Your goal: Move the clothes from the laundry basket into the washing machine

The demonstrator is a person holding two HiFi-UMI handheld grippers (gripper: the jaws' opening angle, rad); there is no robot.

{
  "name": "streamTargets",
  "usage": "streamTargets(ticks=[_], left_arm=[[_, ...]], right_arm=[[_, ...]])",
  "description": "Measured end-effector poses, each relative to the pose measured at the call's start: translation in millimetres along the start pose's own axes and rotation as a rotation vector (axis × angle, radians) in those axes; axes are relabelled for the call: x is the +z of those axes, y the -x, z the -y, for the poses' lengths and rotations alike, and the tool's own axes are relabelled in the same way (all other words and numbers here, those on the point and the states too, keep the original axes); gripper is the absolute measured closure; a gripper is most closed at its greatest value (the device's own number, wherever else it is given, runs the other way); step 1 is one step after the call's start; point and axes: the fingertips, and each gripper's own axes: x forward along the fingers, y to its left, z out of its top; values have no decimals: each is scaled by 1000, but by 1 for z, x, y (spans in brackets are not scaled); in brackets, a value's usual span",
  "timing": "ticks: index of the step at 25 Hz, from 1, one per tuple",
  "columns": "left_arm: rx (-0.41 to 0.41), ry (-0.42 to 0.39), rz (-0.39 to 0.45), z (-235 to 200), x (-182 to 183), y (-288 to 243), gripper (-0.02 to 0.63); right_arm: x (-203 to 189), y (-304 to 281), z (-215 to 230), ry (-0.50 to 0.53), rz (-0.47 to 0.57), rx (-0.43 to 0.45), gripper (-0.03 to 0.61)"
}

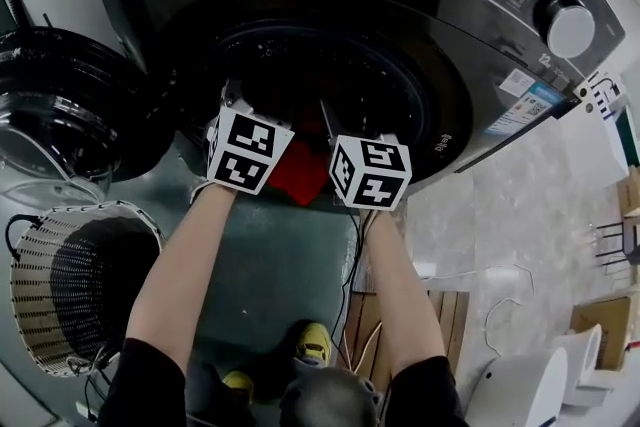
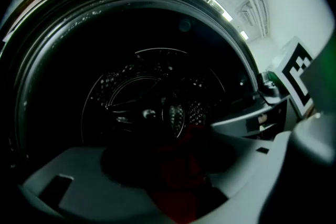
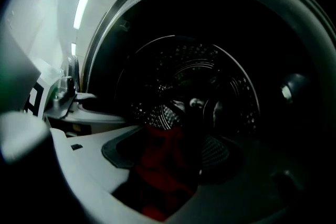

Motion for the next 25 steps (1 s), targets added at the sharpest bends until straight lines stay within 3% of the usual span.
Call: streamTargets(ticks=[3, 9, 18, 22, 25], left_arm=[[0, 7, -9, 3, -12, 4, 369], [61, 5, 21, 0, -18, 16, 601], [76, 77, 33, -4, -21, 23, 602], [71, 90, -13, 7, -48, 28, 602], [12, 65, -65, 31, -78, 30, 601]], right_arm=[[3, 7, -2, -33, 44, 11, 344], [0, 22, 3, -9, 93, -42, 574], [2, 27, -2, -30, 73, 9, 575], [-11, 23, -6, -39, 55, 20, 575], [-20, 20, -4, -48, 63, 9, 575]])
